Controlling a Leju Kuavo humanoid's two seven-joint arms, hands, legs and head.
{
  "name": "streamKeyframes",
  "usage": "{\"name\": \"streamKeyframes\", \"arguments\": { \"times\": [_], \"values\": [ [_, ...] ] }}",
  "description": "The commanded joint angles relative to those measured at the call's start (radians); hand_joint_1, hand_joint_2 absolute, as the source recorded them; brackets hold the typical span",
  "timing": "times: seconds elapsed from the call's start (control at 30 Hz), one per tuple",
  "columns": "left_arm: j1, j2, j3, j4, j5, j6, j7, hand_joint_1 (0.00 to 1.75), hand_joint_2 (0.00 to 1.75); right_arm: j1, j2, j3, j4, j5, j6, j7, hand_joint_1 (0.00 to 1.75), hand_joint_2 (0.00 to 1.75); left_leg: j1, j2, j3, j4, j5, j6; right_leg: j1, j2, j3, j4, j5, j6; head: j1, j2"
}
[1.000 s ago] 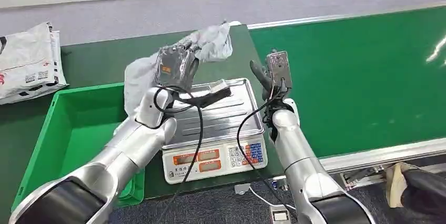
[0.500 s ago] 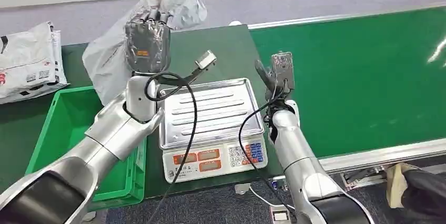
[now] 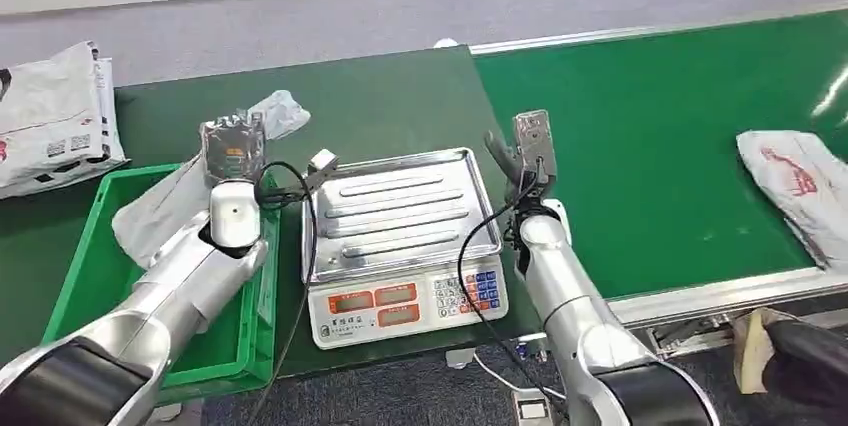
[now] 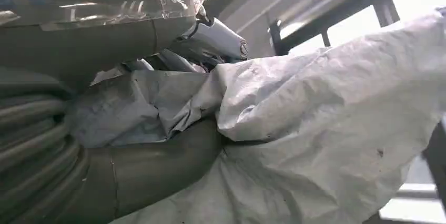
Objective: Moved the parcel from conveyor to table for the left to box.
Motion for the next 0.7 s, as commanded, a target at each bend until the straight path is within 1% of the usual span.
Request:
{"name": "streamKeyframes", "arguments": {
  "times": [0.03, 0.1, 0.17, 0.37, 0.43, 0.5, 0.57, 0.63, 0.7],
  "values": [
    [-0.005, 0.018, 0.138, 0.055, 0.001, 0.000, -0.028, 1.75, 1.75, -0.121, -0.045, -0.035, 0.192, -0.023, 0.019, -0.003, 0.00, 1.75, 0.000, 0.000, 0.000, 0.000, 0.000, 0.000, 0.000, 0.000, 0.001, 0.000, 0.000, 0.000, 0.000, 0.000],
    [0.010, 0.032, 0.181, 0.040, 0.010, 0.041, -0.052, 1.75, 1.75, -0.136, -0.063, -0.032, 0.226, -0.040, 0.015, -0.011, 0.00, 1.75, 0.001, 0.001, 0.001, 0.000, -0.001, 0.000, 0.001, 0.002, 0.002, -0.001, 0.000, 0.000, 0.000, 0.000],
    [0.008, 0.037, 0.194, 0.043, 0.002, 0.046, -0.062, 1.75, 1.75, -0.155, -0.097, -0.027, 0.251, -0.047, 0.018, -0.011, 0.00, 1.75, 0.000, 0.001, 0.001, 0.000, 0.000, 0.000, 0.000, 0.002, 0.002, -0.001, 0.000, -0.001, 0.000, 0.000],
    [0.003, 0.033, 0.205, 0.045, -0.015, 0.047, -0.071, 1.75, 1.75, -0.166, -0.108, -0.025, 0.270, -0.068, 0.015, -0.021, 0.00, 1.75, 0.001, -0.002, 0.001, 0.001, -0.001, 0.000, 0.001, -0.001, 0.002, -0.001, 0.000, -0.001, 0.000, 0.000],
    [-0.012, 0.026, 0.214, 0.052, -0.019, 0.009, -0.092, 1.75, 1.75, -0.164, -0.128, -0.027, 0.275, -0.086, 0.018, -0.032, 0.00, 1.75, 0.001, -0.001, 0.000, 0.001, -0.001, 0.000, 0.001, 0.000, 0.001, -0.001, 0.000, -0.001, 0.000, 0.000],
    [-0.011, 0.023, 0.215, 0.041, -0.025, -0.016, -0.109, 1.75, 1.75, -0.141, -0.150, -0.027, 0.272, -0.116, 0.019, -0.056, 0.00, 1.75, 0.001, -0.003, 0.000, 0.001, -0.001, 0.000, 0.001, -0.002, 0.001, -0.001, 0.000, -0.001, 0.000, 0.000],
    [0.005, 0.023, 0.215, 0.021, -0.023, -0.021, -0.110, 1.75, 1.75, -0.086, -0.152, -0.029, 0.246, -0.154, 0.013, -0.088, 0.00, 1.75, 0.001, -0.003, 0.000, 0.000, 0.000, 0.000, 0.001, -0.002, 0.002, -0.001, 0.000, 0.000, 0.000, 0.000],
    [0.023, 0.031, 0.206, 0.000, -0.025, -0.040, -0.091, 1.75, 1.75, -0.028, -0.126, -0.027, 0.202, -0.170, -0.007, -0.107, 0.00, 1.75, 0.001, -0.003, 0.001, 0.000, 0.000, 0.000, 0.001, -0.002, 0.002, -0.002, 0.000, 0.000, 0.000, 0.000],
    [0.081, 0.042, 0.228, -0.072, -0.025, -0.088, -0.061, 1.75, 1.75, 0.071, -0.084, -0.022, 0.056, -0.151, -0.047, -0.067, 0.00, 1.75, 0.001, -0.001, 0.003, -0.002, -0.001, 0.000, 0.001, -0.001, 0.004, -0.003, 0.000, 0.000, 0.000, 0.000]
  ]
}}
